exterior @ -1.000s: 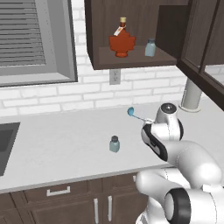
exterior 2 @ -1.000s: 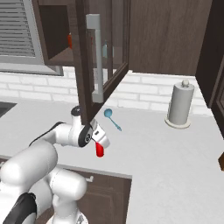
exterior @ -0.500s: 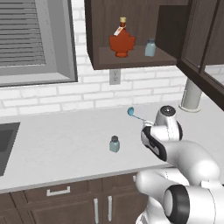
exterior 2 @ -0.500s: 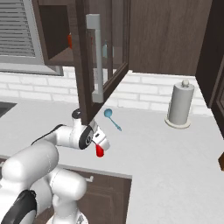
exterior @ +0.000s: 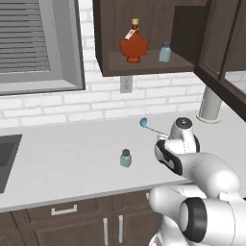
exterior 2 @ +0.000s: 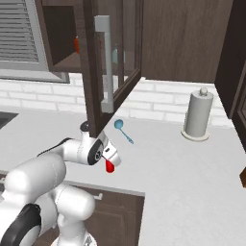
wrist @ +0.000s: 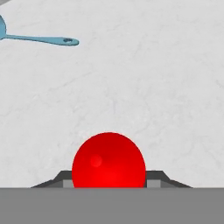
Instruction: Put the shaker and condiment bottle from the counter next to their counterparts in the cabinet.
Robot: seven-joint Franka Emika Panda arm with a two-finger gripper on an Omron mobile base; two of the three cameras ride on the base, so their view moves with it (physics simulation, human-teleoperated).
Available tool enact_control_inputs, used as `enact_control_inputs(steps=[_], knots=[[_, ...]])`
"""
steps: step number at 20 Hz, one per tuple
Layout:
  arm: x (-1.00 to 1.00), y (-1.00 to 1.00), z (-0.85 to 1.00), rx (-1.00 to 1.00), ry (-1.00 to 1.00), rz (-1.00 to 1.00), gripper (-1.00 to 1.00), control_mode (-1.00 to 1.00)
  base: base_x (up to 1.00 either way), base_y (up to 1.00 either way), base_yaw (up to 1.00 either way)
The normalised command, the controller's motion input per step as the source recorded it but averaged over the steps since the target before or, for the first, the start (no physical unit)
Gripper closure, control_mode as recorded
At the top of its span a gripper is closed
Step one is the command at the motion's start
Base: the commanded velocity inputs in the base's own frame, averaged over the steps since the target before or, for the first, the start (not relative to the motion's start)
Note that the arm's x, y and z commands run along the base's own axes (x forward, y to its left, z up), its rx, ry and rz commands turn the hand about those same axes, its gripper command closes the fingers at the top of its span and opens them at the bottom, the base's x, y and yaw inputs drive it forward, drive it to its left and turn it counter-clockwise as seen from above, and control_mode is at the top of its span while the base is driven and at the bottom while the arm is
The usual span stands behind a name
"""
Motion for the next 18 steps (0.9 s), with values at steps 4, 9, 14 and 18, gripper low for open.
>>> enact_control_inputs(steps=[4, 9, 14, 18], knots=[[0.0, 0.0, -0.16, 0.0, 0.0, 0.0, 1.0, -1.0, 0.0, 0.0, 0.0], [-0.01, 0.0, -0.03, 0.0, -0.05, 0.0, 1.0, -1.0, 0.0, 0.0, 0.0], [0.0, 0.03, 0.09, -0.01, -0.05, 0.0, 1.0, -1.0, 0.0, 0.0, 0.0], [0.0, 0.01, 0.25, 0.0, -0.06, 0.03, 1.0, -1.0, 0.0, 0.0, 0.0]])
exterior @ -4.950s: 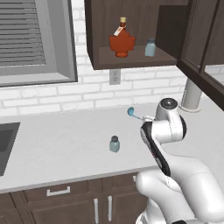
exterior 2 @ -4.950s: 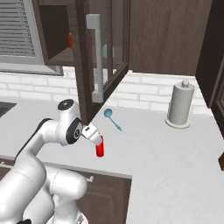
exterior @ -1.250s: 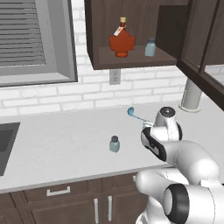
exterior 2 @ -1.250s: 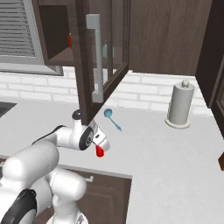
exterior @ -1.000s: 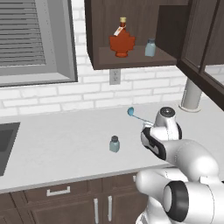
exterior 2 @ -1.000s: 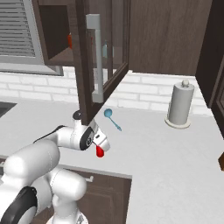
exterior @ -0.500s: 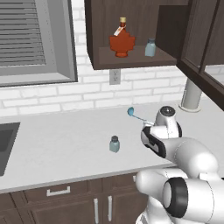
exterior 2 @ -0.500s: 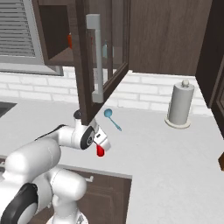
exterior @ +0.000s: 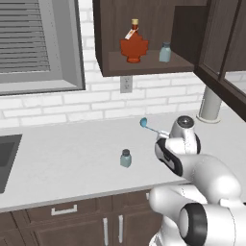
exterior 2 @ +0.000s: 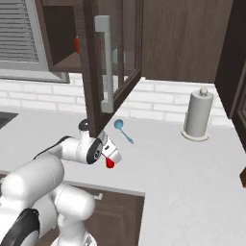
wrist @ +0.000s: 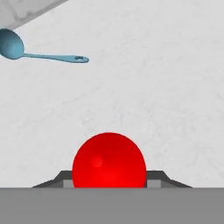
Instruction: Put the shaker and condiment bottle from the counter next to their counterparts in the cabinet.
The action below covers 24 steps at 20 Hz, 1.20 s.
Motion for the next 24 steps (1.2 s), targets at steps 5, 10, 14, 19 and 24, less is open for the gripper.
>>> enact_control_inputs(steps=[5, 10, 14, 19, 24], knots=[[0.0, 0.03, 0.39, 0.0, -0.01, 0.08, 1.0, -1.0, 0.0, 0.0, 0.0], [0.0, 0.03, 0.5, 0.0, 0.0, 0.1, 1.0, -1.0, 0.0, 0.0, 0.0], [0.0, 0.05, 0.48, -0.01, 0.0, 0.08, 1.0, -1.0, 0.0, 0.0, 0.0], [0.0, 0.13, 0.45, -0.06, 0.0, 0.06, 1.0, -1.0, 0.0, 0.0, 0.0], [0.0, 0.18, 0.42, -0.08, 0.0, 0.04, 1.0, -1.0, 0.0, 0.0, 0.0]])
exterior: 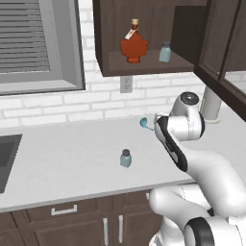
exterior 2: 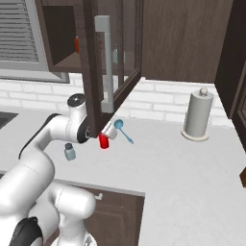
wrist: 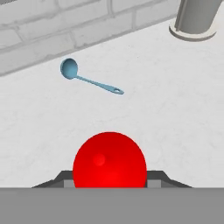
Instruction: Put the shaker and condiment bottle from the counter next to their counterparts in the cabinet.
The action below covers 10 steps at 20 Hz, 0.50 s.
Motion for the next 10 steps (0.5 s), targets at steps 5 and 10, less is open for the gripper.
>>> enact_control_inputs(steps=[5, 10], knots=[[0.0, 0.11, 0.52, -0.04, 0.0, 0.05, 1.0, -1.0, 0.0, 0.0, 0.0], [0.0, 0.01, 0.62, 0.0, 0.0, 0.07, 1.0, -1.0, 0.0, 0.0, 0.0]])
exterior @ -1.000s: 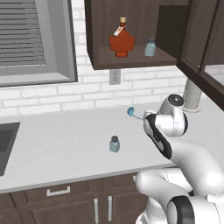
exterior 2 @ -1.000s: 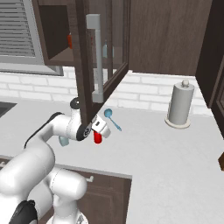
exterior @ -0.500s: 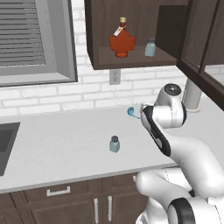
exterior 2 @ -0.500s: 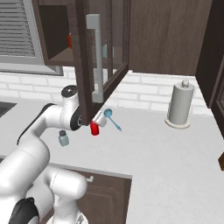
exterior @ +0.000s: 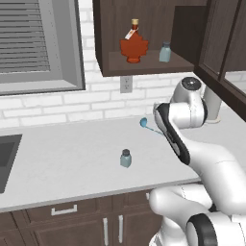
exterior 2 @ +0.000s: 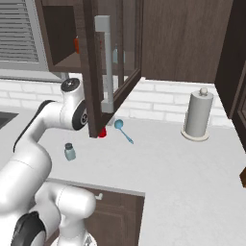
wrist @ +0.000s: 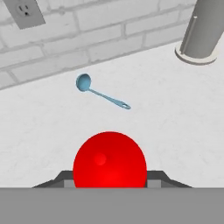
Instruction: Put the shaker and condiment bottle from the counter next to their counterparts in the cabinet.
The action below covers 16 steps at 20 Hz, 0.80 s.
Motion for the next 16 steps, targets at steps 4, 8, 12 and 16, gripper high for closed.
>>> enact_control_inputs(steps=[4, 8, 12, 16], knots=[[0.0, 0.03, 0.58, 0.0, 0.0, 0.1, 1.0, -1.0, 0.0, 0.0, 0.0], [0.0, 0.11, 0.4, 0.0, -0.02, 0.1, 1.0, -1.0, 0.0, 0.0, 0.0], [0.0, 0.15, 0.25, -0.07, -0.04, 0.1, 1.0, -1.0, 0.0, 0.0, 0.0], [0.0, 0.16, 0.26, -0.09, -0.04, 0.09, 1.0, -1.0, 0.0, 0.0, 0.0]])
